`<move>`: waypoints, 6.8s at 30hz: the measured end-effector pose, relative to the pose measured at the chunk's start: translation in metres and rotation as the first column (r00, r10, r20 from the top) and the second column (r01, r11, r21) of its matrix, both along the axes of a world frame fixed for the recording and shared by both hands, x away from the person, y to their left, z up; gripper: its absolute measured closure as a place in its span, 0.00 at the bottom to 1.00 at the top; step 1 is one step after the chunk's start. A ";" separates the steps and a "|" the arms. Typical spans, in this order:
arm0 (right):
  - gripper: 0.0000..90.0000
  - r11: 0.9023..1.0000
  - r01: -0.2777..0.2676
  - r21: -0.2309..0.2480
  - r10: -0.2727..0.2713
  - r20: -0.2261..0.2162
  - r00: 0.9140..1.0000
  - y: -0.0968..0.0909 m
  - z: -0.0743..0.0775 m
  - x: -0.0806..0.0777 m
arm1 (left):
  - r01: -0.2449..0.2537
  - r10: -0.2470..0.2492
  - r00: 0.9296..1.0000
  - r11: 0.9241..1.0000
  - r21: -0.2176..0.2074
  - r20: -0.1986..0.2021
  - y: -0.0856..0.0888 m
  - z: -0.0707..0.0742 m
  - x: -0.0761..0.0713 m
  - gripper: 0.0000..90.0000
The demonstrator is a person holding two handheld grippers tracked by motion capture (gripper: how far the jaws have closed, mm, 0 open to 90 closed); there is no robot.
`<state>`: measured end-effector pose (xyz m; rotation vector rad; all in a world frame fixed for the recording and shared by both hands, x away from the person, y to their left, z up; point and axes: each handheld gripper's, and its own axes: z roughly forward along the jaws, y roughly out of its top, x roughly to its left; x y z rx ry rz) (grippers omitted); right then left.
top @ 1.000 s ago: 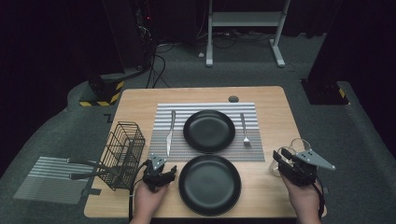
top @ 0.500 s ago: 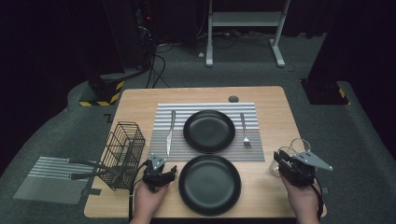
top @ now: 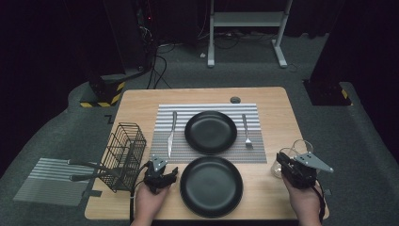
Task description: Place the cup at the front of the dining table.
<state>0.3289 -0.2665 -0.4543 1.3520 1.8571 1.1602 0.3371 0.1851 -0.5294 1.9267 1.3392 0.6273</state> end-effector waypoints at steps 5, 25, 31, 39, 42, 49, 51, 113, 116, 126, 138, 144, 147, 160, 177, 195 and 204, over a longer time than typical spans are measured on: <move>0.91 1.000 -0.008 0.006 0.008 -0.002 1.000 0.001 0.001 -0.001 | 0.001 -0.001 1.000 1.000 0.000 -0.001 0.000 0.000 0.000 0.42; 0.92 0.997 -0.070 0.011 0.070 0.009 0.998 0.018 0.001 -0.006 | -0.002 0.002 1.000 1.000 -0.001 -0.001 -0.001 0.000 0.000 0.42; 0.92 0.995 -0.094 0.019 0.094 0.002 0.996 0.026 0.001 -0.008 | -0.020 0.020 1.000 1.000 -0.020 -0.005 -0.002 -0.001 -0.001 0.42; 0.92 0.990 -0.137 0.018 0.137 0.009 0.991 0.041 0.000 -0.010 | 0.000 0.000 1.000 1.000 -0.003 -0.003 0.000 0.000 0.000 0.42; 0.92 0.987 -0.162 0.007 0.162 0.012 0.987 0.049 0.000 -0.011 | -0.015 0.015 1.000 1.000 -0.017 -0.005 -0.002 0.000 -0.001 0.42; 0.92 0.980 -0.199 -0.001 0.199 0.015 0.980 0.065 0.000 -0.013 | 0.004 -0.004 1.000 1.000 -0.001 -0.002 0.000 0.000 0.000 0.42; 0.92 0.978 -0.207 -0.001 0.207 0.013 0.978 0.067 0.000 -0.013 | 0.008 -0.008 1.000 1.000 0.000 -0.002 0.000 0.000 0.000 0.42; 0.17 0.984 -0.178 -0.008 0.178 0.029 0.984 0.063 -0.018 -0.008 | -0.003 0.003 1.000 1.000 -0.021 -0.004 -0.003 -0.001 0.000 0.42; 0.18 0.985 -0.174 0.000 0.174 0.022 0.985 0.063 -0.021 -0.007 | 0.000 0.000 1.000 1.000 -0.017 -0.004 -0.002 0.000 0.000 0.42; 0.22 0.985 -0.170 -0.003 0.170 0.024 0.985 0.065 -0.026 -0.005 | -0.003 0.003 1.000 1.000 -0.021 -0.005 -0.002 -0.001 0.000 0.42; 0.28 0.988 -0.155 -0.008 0.155 0.032 0.987 0.066 -0.029 -0.004 | -0.006 0.006 1.000 1.000 -0.027 -0.006 -0.003 -0.001 0.000 0.42; 0.31 0.987 -0.157 -0.017 0.158 0.045 0.986 0.066 -0.029 -0.004 | -0.006 0.006 1.000 1.000 -0.027 -0.006 -0.003 -0.001 0.000 0.42; 0.31 0.988 -0.155 -0.016 0.156 0.043 0.987 0.066 -0.030 -0.005 | -0.006 0.006 1.000 1.000 -0.027 -0.006 -0.003 -0.001 0.000 0.42; 0.32 0.986 -0.168 -0.021 0.169 0.035 0.985 0.065 -0.029 -0.004 | 0.019 -0.019 1.000 1.000 0.000 -0.002 -0.001 0.000 0.001 0.42; 0.32 0.984 -0.177 -0.024 0.177 0.029 0.984 0.065 -0.023 -0.003 | 0.001 -0.001 1.000 1.000 -0.027 -0.007 -0.003 -0.001 0.000 0.42; 0.32 0.984 -0.179 0.002 0.178 0.091 0.980 0.063 -0.001 -0.010 | -0.022 0.021 1.000 1.000 -0.022 -0.008 -0.003 -0.001 0.000 0.39; 0.32 0.983 -0.183 -0.003 0.183 0.098 0.978 0.063 0.005 -0.010 | -0.011 0.009 1.000 0.999 -0.040 -0.027 0.003 0.001 0.002 0.39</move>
